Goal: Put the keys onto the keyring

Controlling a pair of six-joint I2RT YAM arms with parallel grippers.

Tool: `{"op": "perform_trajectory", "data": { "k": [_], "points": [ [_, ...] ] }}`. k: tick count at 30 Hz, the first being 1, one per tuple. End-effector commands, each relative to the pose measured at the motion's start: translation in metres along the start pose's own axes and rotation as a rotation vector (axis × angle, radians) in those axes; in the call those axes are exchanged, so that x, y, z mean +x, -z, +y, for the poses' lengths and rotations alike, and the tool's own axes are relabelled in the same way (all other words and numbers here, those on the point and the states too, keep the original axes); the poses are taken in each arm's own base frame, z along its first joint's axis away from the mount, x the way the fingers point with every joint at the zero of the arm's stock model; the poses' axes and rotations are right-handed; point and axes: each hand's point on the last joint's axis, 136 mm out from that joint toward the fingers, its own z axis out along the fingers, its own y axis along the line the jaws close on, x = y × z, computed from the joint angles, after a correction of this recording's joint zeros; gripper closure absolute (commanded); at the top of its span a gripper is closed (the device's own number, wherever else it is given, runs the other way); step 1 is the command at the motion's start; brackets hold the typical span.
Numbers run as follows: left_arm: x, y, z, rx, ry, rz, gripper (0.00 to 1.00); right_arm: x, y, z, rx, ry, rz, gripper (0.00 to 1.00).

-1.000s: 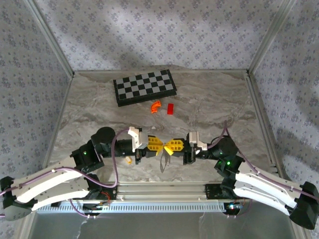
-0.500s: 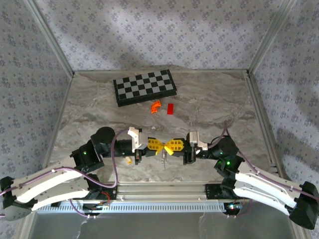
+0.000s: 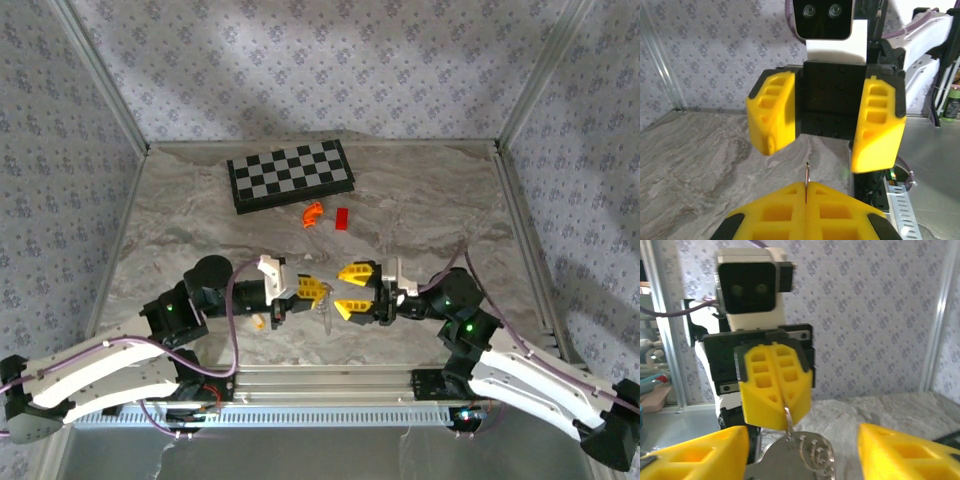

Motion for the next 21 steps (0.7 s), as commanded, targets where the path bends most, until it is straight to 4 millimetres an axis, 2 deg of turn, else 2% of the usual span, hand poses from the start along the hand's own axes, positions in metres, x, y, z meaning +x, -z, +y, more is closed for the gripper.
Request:
{"op": "perform_trajectory", "data": {
  "k": [1,5,9,13,15,21],
  "points": [
    [-0.005,0.009,0.006,-0.055,-0.017,-0.024,1.0,0.004,0.002,-0.017,0.085,-0.06,0.083,0.33],
    [0.003,0.011,0.01,-0.077,0.003,-0.011,1.0,0.018,0.002,-0.057,0.224,-0.208,0.156,0.24],
    [0.01,0.016,0.011,-0.092,0.013,0.003,1.0,0.038,-0.003,-0.094,0.302,-0.325,0.21,0.0],
    [0.015,0.027,0.006,-0.091,0.009,-0.012,1.0,0.067,-0.014,-0.118,0.365,-0.373,0.303,0.0],
    [0.017,0.033,0.005,-0.092,0.004,-0.021,1.0,0.09,-0.021,-0.128,0.38,-0.41,0.374,0.0],
    [0.013,0.05,0.003,-0.113,-0.006,-0.03,1.0,0.146,-0.056,-0.136,0.308,-0.479,0.542,0.05]
  ]
}}
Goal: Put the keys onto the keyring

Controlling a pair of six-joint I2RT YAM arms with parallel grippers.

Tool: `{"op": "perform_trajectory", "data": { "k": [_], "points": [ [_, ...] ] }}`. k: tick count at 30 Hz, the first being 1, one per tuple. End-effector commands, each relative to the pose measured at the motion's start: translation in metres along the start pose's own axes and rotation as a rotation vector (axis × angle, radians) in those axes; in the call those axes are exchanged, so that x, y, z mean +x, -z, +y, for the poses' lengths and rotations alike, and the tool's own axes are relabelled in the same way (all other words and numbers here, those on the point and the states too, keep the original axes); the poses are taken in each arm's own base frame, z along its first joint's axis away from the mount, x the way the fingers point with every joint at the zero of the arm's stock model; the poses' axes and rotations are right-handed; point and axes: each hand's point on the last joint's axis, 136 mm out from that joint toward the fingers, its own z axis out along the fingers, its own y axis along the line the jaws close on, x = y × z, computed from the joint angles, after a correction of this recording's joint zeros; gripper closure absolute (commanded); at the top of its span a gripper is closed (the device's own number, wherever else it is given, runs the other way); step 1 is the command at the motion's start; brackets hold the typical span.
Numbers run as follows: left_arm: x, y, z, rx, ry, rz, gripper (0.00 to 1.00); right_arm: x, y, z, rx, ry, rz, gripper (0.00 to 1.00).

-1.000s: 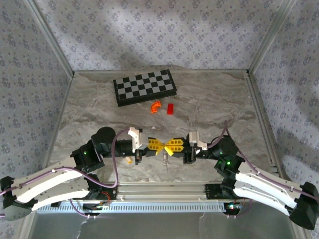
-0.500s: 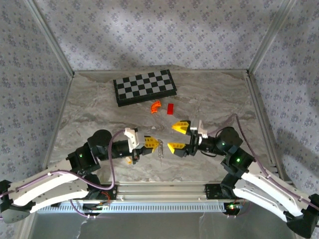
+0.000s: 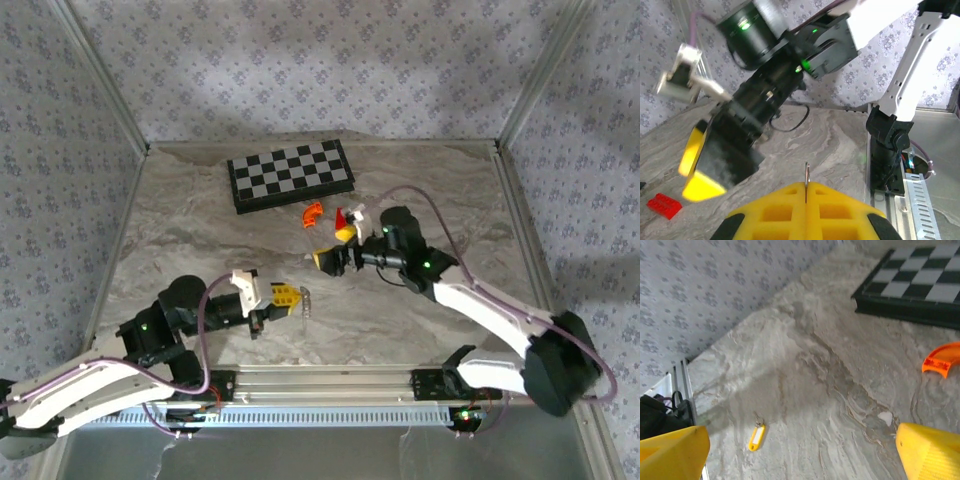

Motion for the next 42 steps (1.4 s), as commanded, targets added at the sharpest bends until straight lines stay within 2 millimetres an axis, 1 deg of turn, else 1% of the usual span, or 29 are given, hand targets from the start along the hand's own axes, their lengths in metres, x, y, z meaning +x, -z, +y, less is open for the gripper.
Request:
{"op": "perform_trajectory", "data": {
  "k": [1,4,6,9,14,16,18,21,25,29,33,38,42],
  "points": [
    [-0.013,0.011,0.001,-0.02,-0.009,-0.036,1.0,0.009,-0.027,0.008,-0.052,0.013,0.086,0.05],
    [-0.016,0.019,-0.004,0.0,-0.016,-0.047,1.0,0.023,-0.054,0.019,-0.14,0.061,0.124,0.06],
    [-0.019,0.024,-0.011,0.034,-0.026,-0.056,1.0,0.031,-0.073,0.028,-0.245,0.075,0.164,0.07],
    [-0.026,0.03,-0.019,0.075,-0.04,-0.072,1.0,0.041,-0.094,0.039,-0.356,0.135,0.193,0.08],
    [-0.034,0.036,-0.023,0.094,-0.042,-0.096,1.0,0.052,-0.118,0.046,-0.458,0.157,0.178,0.08],
    [-0.037,0.038,-0.024,0.097,-0.045,-0.108,1.0,0.063,-0.125,0.051,-0.485,0.182,0.193,0.07],
    [-0.04,0.041,-0.025,0.098,-0.047,-0.123,1.0,0.081,-0.133,0.054,-0.492,0.233,0.239,0.06],
    [-0.043,0.045,-0.027,0.107,-0.048,-0.137,1.0,0.105,-0.141,0.059,-0.517,0.297,0.286,0.06],
    [-0.045,0.049,-0.028,0.109,-0.051,-0.149,1.0,0.119,-0.147,0.058,-0.535,0.348,0.274,0.07],
    [-0.046,0.052,-0.028,0.106,-0.054,-0.152,1.0,0.127,-0.152,0.065,-0.562,0.414,0.234,0.08],
    [-0.047,0.053,-0.028,0.106,-0.056,-0.152,1.0,0.135,-0.16,0.067,-0.578,0.453,0.239,0.1],
    [-0.047,0.055,-0.029,0.108,-0.057,-0.16,1.0,0.146,-0.169,0.066,-0.574,0.498,0.254,0.13],
    [-0.047,0.055,-0.03,0.111,-0.058,-0.164,1.0,0.15,-0.175,0.064,-0.56,0.523,0.256,0.16]
  ]
}}
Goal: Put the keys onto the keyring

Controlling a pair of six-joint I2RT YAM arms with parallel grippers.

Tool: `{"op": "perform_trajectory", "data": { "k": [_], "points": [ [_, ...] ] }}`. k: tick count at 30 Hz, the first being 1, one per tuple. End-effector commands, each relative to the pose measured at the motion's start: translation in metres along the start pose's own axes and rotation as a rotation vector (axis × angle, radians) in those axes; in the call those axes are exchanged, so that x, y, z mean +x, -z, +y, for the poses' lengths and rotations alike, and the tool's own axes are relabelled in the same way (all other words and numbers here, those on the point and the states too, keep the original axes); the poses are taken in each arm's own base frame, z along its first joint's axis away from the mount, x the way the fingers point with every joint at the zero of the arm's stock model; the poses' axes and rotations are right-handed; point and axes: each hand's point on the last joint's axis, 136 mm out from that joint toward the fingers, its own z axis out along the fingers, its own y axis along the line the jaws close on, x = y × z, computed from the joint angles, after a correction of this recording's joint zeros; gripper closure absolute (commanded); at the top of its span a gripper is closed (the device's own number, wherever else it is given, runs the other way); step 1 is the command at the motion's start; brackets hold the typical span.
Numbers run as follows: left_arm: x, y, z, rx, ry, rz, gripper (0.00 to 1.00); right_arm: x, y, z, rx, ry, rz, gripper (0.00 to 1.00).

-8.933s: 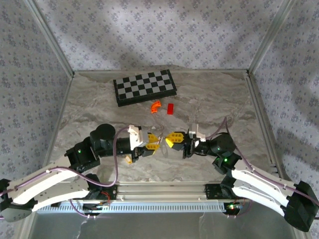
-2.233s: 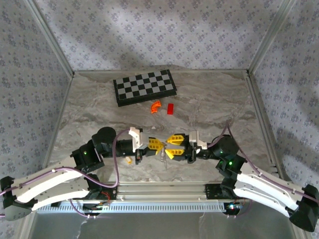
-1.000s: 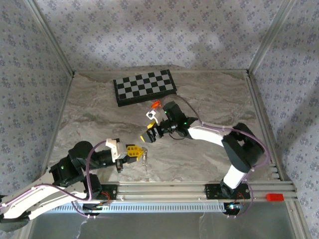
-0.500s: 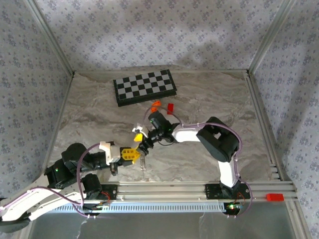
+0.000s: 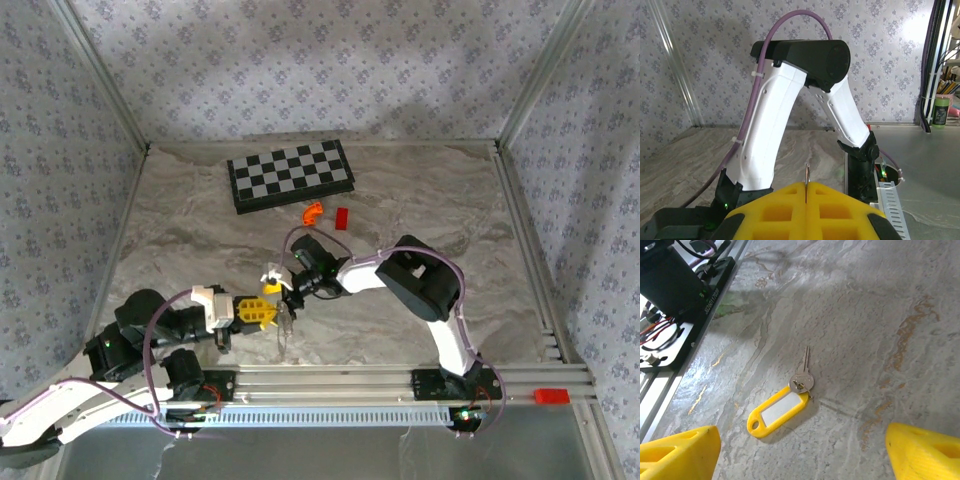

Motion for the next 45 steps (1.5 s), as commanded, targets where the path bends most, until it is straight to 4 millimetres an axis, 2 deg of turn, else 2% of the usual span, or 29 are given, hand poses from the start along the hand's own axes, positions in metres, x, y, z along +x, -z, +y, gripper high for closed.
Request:
{"op": "perform_trajectory", "data": {
  "k": [1,10,18,24,25,26,28,45],
  "points": [
    [-0.023,0.008,-0.005,0.022,-0.026,-0.066,1.0,-0.005,-0.008,-0.006,0.015,0.072,-0.003,0.16],
    [-0.024,0.009,-0.006,0.021,-0.031,-0.071,1.0,0.0,-0.024,-0.011,0.024,0.086,0.023,0.28],
    [-0.022,0.009,-0.005,0.017,-0.03,-0.067,1.0,0.002,-0.032,-0.005,-0.017,0.088,0.03,0.49],
    [-0.022,0.009,-0.005,0.016,-0.032,-0.072,1.0,0.008,-0.035,0.0,-0.041,0.074,0.041,0.59],
    [-0.022,0.009,-0.005,0.016,-0.032,-0.071,1.0,0.009,-0.035,0.0,-0.044,0.071,0.043,0.6],
    [-0.021,0.009,-0.005,0.016,-0.032,-0.07,1.0,-0.005,-0.036,-0.003,-0.041,0.092,0.021,0.61],
    [-0.022,0.01,-0.006,0.018,-0.032,-0.072,1.0,-0.006,-0.037,-0.001,-0.055,0.089,0.02,0.61],
    [-0.021,0.011,-0.006,0.019,-0.033,-0.072,1.0,0.001,-0.041,0.008,-0.118,0.082,0.063,0.78]
  ]
}}
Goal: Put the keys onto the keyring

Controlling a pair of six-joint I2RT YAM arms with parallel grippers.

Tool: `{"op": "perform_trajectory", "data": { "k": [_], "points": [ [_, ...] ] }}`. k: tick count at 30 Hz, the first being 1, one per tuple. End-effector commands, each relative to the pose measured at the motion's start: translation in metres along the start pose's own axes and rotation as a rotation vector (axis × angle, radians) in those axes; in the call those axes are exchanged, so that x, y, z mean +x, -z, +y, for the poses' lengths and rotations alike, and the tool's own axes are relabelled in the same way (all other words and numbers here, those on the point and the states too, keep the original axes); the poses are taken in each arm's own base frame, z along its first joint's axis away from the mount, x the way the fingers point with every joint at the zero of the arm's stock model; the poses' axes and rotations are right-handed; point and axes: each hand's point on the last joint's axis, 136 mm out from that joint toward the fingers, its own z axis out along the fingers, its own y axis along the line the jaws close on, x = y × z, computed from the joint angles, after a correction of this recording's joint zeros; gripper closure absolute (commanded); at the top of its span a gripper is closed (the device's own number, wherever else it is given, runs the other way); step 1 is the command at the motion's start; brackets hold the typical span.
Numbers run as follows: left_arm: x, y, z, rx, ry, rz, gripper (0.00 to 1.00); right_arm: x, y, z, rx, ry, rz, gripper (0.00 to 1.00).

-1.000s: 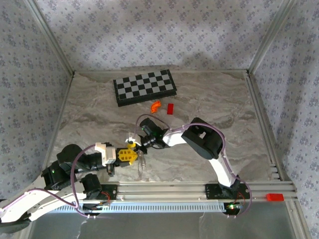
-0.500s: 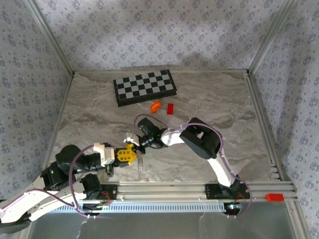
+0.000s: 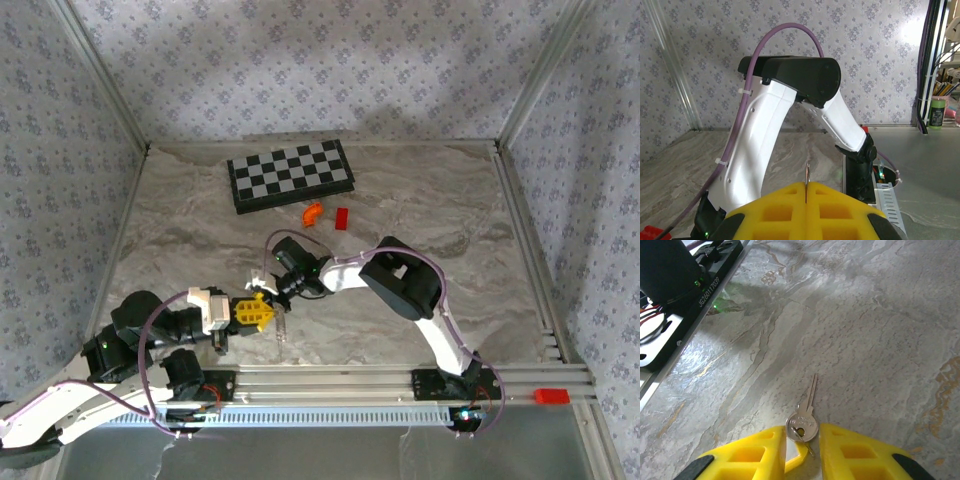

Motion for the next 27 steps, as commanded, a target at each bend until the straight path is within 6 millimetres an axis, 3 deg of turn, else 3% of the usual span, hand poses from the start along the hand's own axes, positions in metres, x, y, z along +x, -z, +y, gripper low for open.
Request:
{"op": "perform_trajectory", "data": {
  "k": [1,15,17,18,22,27],
  "points": [
    [-0.019,0.007,-0.003,0.008,-0.03,-0.061,1.0,0.006,-0.007,0.005,-0.047,-0.006,0.017,0.79],
    [-0.022,0.008,-0.003,0.006,-0.035,-0.065,1.0,0.003,0.002,0.0,0.004,-0.004,0.021,0.96],
    [-0.022,0.008,-0.003,0.005,-0.035,-0.065,1.0,-0.003,0.012,-0.006,0.05,-0.009,-0.007,0.97],
    [-0.022,0.008,-0.003,0.003,-0.036,-0.065,1.0,0.006,0.019,-0.005,0.073,-0.04,-0.007,0.98],
    [-0.023,0.007,-0.002,0.0,-0.038,-0.067,1.0,0.008,0.049,-0.012,0.209,-0.094,-0.019,1.0],
    [-0.021,0.006,0.0,-0.008,-0.035,-0.062,1.0,0.026,0.078,-0.002,0.335,-0.207,0.067,1.0]
  ]
}}
